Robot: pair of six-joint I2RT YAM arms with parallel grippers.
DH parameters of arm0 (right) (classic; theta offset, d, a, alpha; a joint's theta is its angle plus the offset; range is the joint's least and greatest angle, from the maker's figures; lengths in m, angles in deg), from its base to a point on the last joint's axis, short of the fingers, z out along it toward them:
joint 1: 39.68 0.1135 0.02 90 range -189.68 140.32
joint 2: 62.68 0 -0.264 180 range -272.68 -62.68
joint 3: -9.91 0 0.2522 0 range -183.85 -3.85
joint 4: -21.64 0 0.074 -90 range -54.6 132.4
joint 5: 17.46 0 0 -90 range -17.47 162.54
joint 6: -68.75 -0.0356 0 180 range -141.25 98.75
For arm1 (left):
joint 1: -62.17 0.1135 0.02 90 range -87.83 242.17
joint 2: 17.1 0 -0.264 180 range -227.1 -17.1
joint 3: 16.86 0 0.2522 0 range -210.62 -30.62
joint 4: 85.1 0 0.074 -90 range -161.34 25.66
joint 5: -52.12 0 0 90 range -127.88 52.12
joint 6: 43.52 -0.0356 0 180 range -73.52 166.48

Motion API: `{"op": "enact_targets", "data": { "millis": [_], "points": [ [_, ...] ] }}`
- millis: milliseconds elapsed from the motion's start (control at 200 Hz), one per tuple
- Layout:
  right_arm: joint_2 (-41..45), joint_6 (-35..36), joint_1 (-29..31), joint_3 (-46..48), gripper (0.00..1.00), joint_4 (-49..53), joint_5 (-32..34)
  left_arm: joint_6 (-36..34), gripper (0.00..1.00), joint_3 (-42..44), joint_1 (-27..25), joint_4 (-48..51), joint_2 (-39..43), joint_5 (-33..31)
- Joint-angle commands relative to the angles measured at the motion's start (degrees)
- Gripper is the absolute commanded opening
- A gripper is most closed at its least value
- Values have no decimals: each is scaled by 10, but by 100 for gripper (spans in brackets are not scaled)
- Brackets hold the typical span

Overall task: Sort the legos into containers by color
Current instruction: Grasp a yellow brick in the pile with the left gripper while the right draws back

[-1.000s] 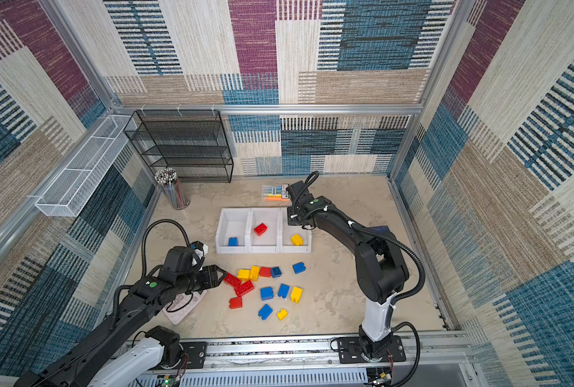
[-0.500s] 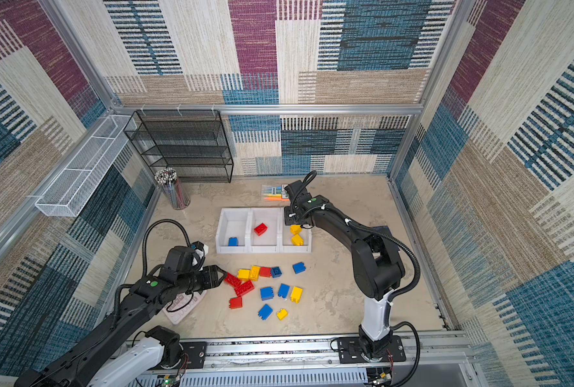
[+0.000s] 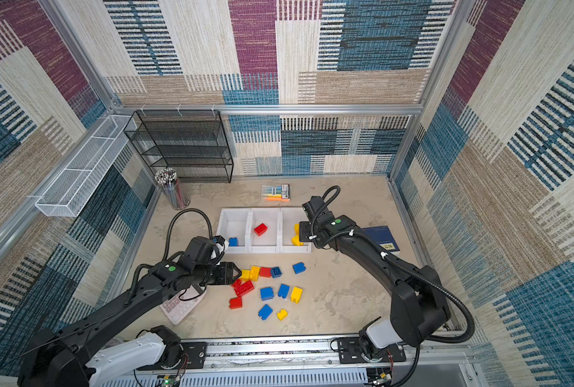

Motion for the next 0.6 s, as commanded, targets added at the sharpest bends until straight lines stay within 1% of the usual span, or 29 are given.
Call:
{"op": "enact_targets", "data": {
  "millis": [0, 145, 250, 441, 596],
  "points": [
    [41, -38, 1, 45, 69, 1, 5, -24, 60, -34, -25, -2, -45, -26],
    [89, -63, 0, 102, 69, -6, -4, -33, 60, -86, -62, -4, -117, -35],
    [102, -68, 0, 116, 69, -5, -6, -35, 60, -114, -70, 15, -152, -59],
    [116, -67, 0, 123, 69, -4, -6, -43, 58, -126, -69, 44, -169, -100],
    [120, -68, 0, 131, 69, -6, -12, -50, 56, -130, -69, 51, -184, -105]
  ]
}}
